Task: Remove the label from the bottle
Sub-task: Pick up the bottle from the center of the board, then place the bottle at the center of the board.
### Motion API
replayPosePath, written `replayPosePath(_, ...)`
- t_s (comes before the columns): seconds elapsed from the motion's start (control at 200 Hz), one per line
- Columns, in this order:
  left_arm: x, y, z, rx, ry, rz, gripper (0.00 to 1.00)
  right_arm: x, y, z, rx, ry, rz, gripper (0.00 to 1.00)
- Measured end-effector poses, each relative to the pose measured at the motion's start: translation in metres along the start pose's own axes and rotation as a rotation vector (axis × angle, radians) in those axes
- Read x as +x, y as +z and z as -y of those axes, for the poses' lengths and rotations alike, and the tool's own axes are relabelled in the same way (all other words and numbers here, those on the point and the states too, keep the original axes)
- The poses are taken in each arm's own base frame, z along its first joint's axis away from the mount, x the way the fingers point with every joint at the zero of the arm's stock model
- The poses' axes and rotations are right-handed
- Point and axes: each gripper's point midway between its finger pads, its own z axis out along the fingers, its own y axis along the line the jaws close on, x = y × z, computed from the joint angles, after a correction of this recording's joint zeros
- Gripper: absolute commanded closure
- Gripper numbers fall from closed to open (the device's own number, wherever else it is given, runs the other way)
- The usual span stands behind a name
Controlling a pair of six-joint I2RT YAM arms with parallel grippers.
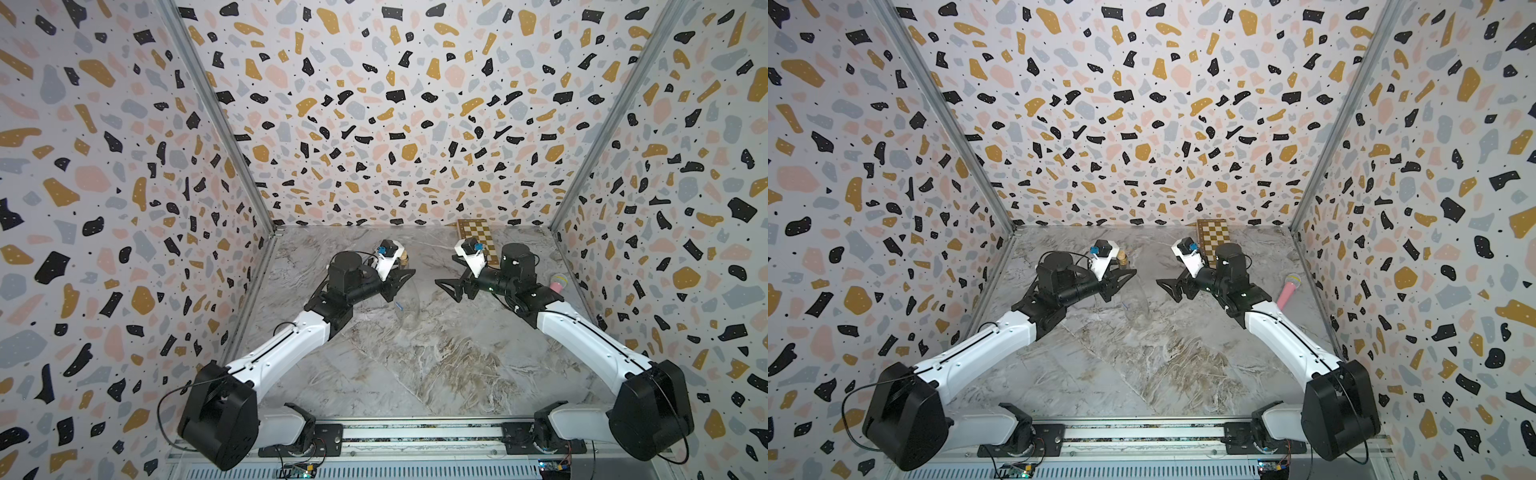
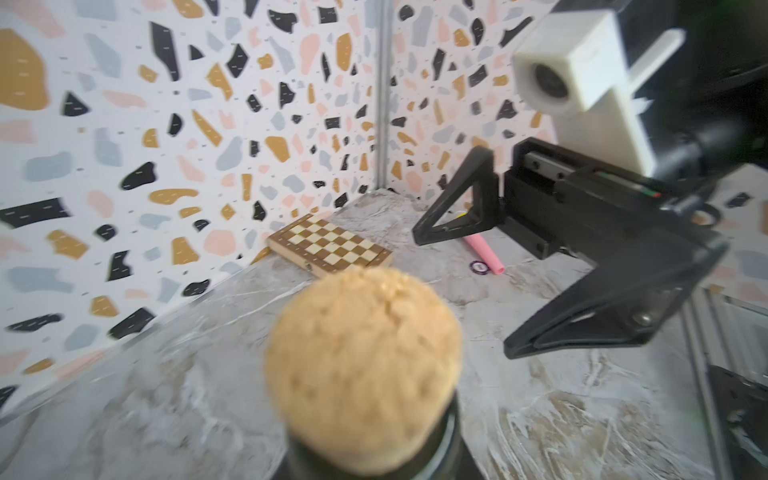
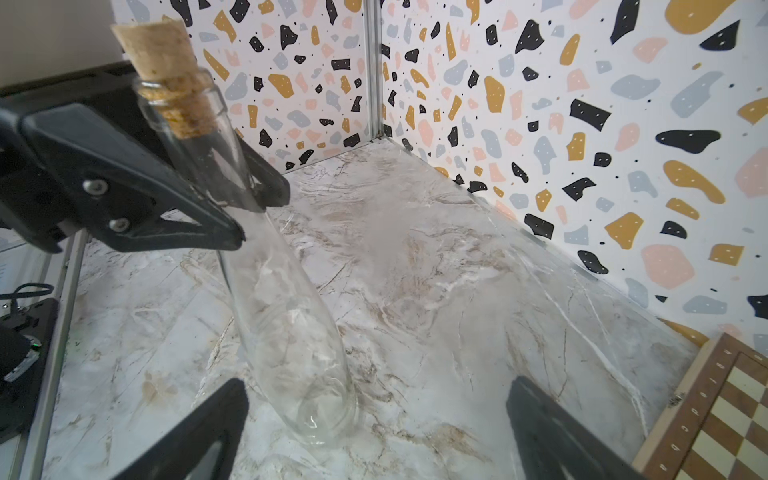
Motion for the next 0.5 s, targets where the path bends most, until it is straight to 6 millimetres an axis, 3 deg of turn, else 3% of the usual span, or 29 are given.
replayPosePath(0.315,0.009,-0.027,-0.051,-0.489,-0.174,-0.12,1.0,-0.001,0.012,-0.051,-0.023,-0.008,0.026,0.0)
replayPosePath(0.35,0.01,-0.032,-0.056,-0.531,-0.192,-0.119,0.82,0.002,0.011,-0.057,-0.031,-0.012,0.027,0.0)
replayPosePath(0.375,0.01,-0.036,-0.059,-0.557,-0.203,-0.119,0.78,0.004,0.01,-0.062,-0.039,-0.016,0.029,0.0)
replayPosePath(0.471,0.011,-0.05,-0.067,-0.637,-0.225,-0.115,1.0,0.01,0.006,-0.076,-0.063,-0.026,0.037,0.02)
replayPosePath(0.501,0.01,-0.054,-0.069,-0.659,-0.229,-0.111,1.0,0.012,0.005,-0.079,-0.071,-0.03,0.041,0.02)
